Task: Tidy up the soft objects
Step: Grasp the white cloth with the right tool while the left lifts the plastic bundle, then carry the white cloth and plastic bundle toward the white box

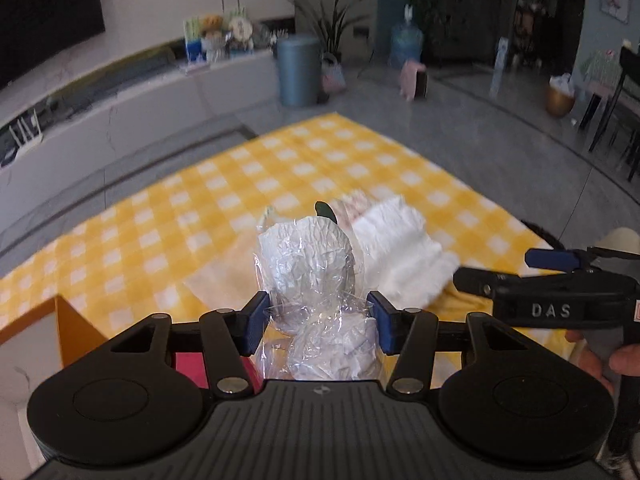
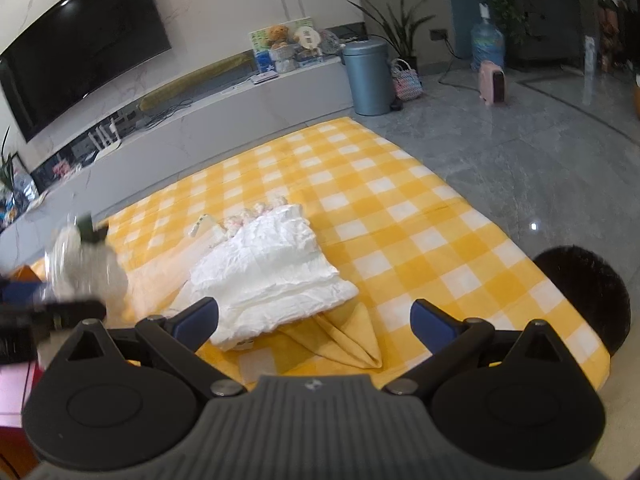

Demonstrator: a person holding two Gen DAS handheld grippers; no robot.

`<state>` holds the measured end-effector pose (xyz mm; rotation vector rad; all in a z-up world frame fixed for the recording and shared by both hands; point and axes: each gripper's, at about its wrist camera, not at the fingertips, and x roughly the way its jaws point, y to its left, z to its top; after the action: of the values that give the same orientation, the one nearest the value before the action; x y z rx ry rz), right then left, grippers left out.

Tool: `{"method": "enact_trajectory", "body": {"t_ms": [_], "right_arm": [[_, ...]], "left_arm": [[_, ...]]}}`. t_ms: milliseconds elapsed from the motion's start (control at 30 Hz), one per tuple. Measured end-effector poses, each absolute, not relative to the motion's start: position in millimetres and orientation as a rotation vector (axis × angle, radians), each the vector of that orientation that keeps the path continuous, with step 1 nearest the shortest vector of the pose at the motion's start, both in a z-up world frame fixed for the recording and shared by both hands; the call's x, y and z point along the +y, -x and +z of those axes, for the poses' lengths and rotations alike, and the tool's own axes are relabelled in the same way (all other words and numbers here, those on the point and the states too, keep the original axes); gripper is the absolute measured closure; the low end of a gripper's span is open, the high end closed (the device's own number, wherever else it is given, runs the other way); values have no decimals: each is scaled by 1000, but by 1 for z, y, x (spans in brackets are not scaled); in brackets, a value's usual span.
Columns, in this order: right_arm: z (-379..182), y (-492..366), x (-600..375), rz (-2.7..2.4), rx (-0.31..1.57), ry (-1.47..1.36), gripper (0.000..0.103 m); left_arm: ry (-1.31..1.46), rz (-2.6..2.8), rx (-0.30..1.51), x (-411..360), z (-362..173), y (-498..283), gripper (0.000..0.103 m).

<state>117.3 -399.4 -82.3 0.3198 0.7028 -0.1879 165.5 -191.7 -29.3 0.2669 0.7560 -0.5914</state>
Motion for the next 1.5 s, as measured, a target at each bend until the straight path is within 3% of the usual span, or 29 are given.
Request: {"method": "enact_trajectory", "body": {"t_ms": [400,733,800,833,867,900,933,967,1133,1367,1500], "right_arm": [[-83,-142,-341,-13,593,34,3],[-114,-181,-332,-63,724,162,3],[-121,-189,-336,-53,784,150,14],[-124,-192,-340,-37,826,114,40],[-126,-194,-347,-39,867,54,58],[-125,-194,-356,-55,889,-17,63],[-123,-191,-364,-66,889,-70,78],[-121,-188,-370,-72,886,-97,84],[-112,-168,-387,-85,862,-168,87],[-76,-116,-399,85,684,-363,87],[-71,-99,-405,179,639,-478,87]], "left_arm": [[-127,-573,756,-181,-53,-197,42],[-112,-561,748,-174,-58,-197,42],[-138,-557,742,-176,-59,-195,42],[-155,-556,739,-178,-59,-194,42],[-172,-552,734,-180,-60,-192,42],[-185,-551,729,-181,-60,-191,42],[-197,-554,725,-182,-60,-190,42],[-205,-560,721,-183,-60,-189,42],[-189,-572,718,-183,-60,-188,42],[-148,-574,722,-178,-60,-191,42],[8,-606,775,-162,-60,-207,43]]}}
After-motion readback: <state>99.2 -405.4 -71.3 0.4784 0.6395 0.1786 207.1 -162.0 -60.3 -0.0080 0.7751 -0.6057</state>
